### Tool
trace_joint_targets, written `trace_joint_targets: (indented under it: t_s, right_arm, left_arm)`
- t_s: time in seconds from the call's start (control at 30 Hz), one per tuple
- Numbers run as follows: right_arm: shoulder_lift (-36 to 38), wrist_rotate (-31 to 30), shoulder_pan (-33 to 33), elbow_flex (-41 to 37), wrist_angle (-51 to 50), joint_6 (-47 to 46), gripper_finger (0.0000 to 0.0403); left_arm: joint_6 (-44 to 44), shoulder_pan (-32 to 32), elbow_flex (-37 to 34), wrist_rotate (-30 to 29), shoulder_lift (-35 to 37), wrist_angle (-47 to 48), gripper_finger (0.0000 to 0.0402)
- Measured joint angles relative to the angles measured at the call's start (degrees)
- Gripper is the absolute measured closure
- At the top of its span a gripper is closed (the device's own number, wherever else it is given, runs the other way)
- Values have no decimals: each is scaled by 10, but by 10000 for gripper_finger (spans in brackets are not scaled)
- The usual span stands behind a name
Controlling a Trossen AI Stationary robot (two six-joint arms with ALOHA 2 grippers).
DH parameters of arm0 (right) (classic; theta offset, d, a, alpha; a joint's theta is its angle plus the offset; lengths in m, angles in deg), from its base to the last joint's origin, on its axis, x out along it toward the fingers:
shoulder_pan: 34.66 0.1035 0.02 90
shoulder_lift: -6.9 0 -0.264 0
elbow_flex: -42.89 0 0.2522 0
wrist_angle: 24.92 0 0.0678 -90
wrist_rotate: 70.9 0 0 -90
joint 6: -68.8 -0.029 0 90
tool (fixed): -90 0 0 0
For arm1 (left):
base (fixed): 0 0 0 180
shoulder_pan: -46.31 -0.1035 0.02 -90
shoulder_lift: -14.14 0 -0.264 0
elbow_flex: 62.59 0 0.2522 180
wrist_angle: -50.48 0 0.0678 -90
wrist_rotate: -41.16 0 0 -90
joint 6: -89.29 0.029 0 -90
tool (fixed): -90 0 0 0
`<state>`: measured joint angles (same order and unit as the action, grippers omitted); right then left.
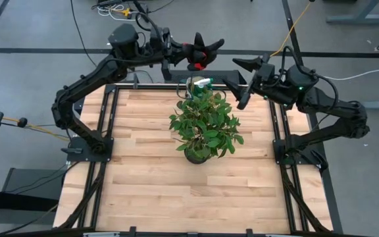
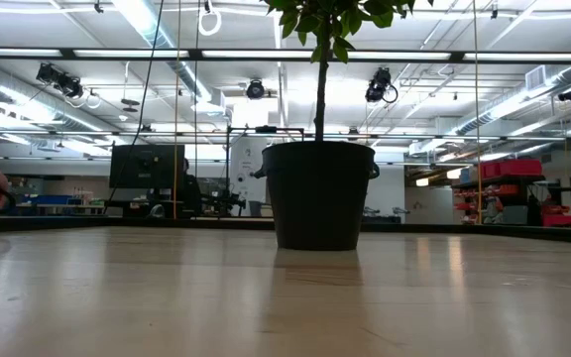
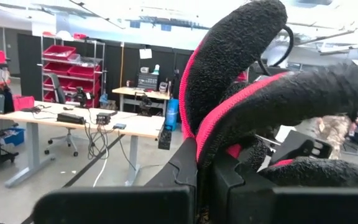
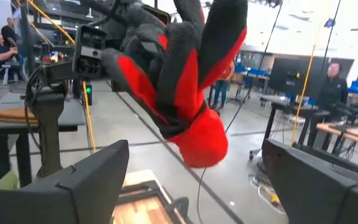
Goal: Pick & Place Garden tools in Gardening bag
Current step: Put the black red gloves into the gardening bag
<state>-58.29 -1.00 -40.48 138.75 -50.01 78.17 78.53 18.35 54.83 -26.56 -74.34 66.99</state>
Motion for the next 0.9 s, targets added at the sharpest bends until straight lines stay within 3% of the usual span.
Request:
trace_joint_targets:
  t_s: [0.3, 0.9]
  right_arm:
    - [-35, 2, 0, 0, 91, 49, 32]
    - [-87, 15, -11, 0, 167, 62, 32]
  left_arm:
    - [-9, 33, 0, -19, -28, -53, 391]
    - [-26, 55, 0, -43, -49, -88, 391]
